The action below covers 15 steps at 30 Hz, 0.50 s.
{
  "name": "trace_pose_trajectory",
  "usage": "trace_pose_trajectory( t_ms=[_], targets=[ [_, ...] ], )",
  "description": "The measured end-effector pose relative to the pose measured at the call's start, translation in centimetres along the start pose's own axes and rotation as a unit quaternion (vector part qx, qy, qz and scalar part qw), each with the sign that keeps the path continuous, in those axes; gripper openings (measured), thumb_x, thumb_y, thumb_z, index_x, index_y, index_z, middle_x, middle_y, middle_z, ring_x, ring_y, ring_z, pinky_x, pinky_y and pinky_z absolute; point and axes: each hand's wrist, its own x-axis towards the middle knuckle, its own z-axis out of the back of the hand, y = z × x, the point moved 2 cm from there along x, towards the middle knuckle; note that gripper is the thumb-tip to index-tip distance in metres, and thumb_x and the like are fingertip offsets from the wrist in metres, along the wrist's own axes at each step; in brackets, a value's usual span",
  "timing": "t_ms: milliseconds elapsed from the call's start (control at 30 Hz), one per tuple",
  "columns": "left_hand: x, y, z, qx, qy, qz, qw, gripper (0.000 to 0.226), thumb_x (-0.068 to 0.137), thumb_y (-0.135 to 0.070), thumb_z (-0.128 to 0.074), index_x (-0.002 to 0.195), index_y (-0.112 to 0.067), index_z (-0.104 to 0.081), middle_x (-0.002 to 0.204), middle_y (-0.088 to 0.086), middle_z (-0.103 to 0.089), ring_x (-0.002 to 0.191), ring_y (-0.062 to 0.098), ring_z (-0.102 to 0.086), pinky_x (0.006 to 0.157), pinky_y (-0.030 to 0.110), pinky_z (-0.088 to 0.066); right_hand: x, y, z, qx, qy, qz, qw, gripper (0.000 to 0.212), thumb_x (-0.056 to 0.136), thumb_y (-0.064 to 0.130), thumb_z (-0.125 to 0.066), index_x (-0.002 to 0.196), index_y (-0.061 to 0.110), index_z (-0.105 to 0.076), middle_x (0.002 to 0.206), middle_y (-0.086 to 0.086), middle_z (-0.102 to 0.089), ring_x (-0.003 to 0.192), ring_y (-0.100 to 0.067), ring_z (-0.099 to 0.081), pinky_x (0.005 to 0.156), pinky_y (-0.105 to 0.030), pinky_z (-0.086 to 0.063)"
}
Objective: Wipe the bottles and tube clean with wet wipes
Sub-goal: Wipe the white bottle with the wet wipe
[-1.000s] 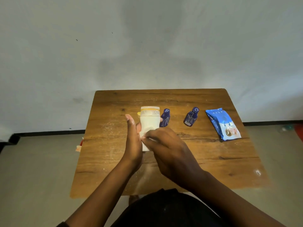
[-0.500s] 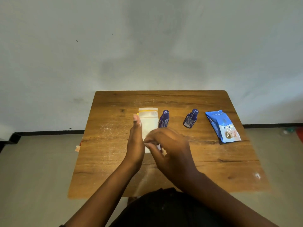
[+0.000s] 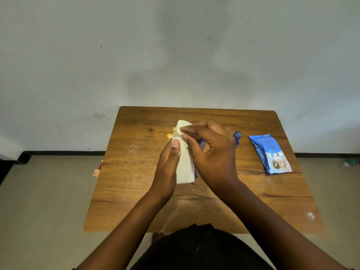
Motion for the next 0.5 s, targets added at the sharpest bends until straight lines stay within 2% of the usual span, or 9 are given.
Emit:
trace_pose_trajectory(
  t_ms=[67,133,167,233,300,400,500],
  targets=[
    [0.1,0.1,0.4,-0.022,-0.016,0.012,1.0,0.046,0.099,-0.058,-0.028,0.118,-0.03,-0.06,0.099,-0.003,-0.075,0.085,0.006,-0.074,0.063,0.023,-0.058,-1.0,0.0,-0.1,-0.008,0.029,0.027,0.999,0.024,0.091,0.005,-0.079,0.114,0.012,-0.08,0.105,0.0,-0.071,0.096,0.002,-0.06,0.079,-0.007,-0.048],
    [0.4,0.5,0.9,-0.021,-0.015,0.017,1.0,0.059,0.102,-0.061,-0.014,0.116,-0.029,-0.061,0.097,-0.009,-0.079,0.092,0.004,-0.074,0.072,0.021,-0.059,-2.5,0.1,-0.3,-0.017,0.06,0.064,0.996,0.022,0.09,0.005,-0.078,0.112,0.009,-0.08,0.101,-0.003,-0.071,0.093,-0.004,-0.06,0.077,-0.012,-0.049],
    [0.5,0.3,1.1,-0.008,-0.023,0.016,1.0,0.067,0.101,-0.068,-0.012,0.119,-0.028,-0.062,0.102,-0.009,-0.079,0.099,0.006,-0.074,0.08,0.023,-0.06,-3.2,0.1,-0.3,-0.022,0.07,0.081,0.994,0.021,0.09,0.006,-0.078,0.111,0.008,-0.08,0.1,-0.004,-0.071,0.092,-0.007,-0.062,0.077,-0.013,-0.049],
    [0.5,0.3,1.1,0.029,-0.019,0.012,0.999,0.086,0.085,-0.09,-0.019,0.124,-0.027,-0.064,0.112,-0.001,-0.077,0.109,0.015,-0.072,0.092,0.031,-0.059,-3.8,0.0,-0.3,-0.032,0.073,0.099,0.992,0.019,0.09,0.007,-0.078,0.109,0.008,-0.081,0.098,-0.005,-0.071,0.089,-0.011,-0.064,0.076,-0.016,-0.049],
    [0.2,0.3,0.9,0.07,-0.013,-0.014,0.997,0.084,0.083,-0.09,-0.018,0.12,-0.03,-0.064,0.109,0.0,-0.076,0.103,0.017,-0.073,0.085,0.033,-0.061,-3.1,-0.1,-0.2,-0.039,0.054,0.092,0.993,0.019,0.09,0.005,-0.079,0.108,0.007,-0.08,0.098,-0.005,-0.072,0.089,-0.012,-0.064,0.075,-0.017,-0.05],
    [-0.2,0.6,0.4,0.151,-0.003,-0.054,0.987,0.074,0.095,-0.08,-0.012,0.114,-0.033,-0.065,0.095,0.008,-0.075,0.084,0.026,-0.075,0.072,0.056,-0.061,-1.2,0.0,0.2,-0.037,-0.006,0.049,0.998,0.023,0.09,0.004,-0.078,0.113,0.008,-0.079,0.103,-0.005,-0.071,0.092,-0.008,-0.061,0.077,-0.008,-0.048],
    [-0.1,0.6,0.3,0.187,-0.009,-0.08,0.979,0.074,0.095,-0.08,-0.01,0.108,-0.033,-0.065,0.087,0.01,-0.074,0.076,0.029,-0.073,0.065,0.061,-0.057,-0.3,0.2,0.5,-0.032,-0.026,0.024,0.999,0.025,0.093,0.005,-0.075,0.117,0.01,-0.078,0.105,-0.003,-0.069,0.091,-0.008,-0.06,0.077,-0.004,-0.045]
  ],
)
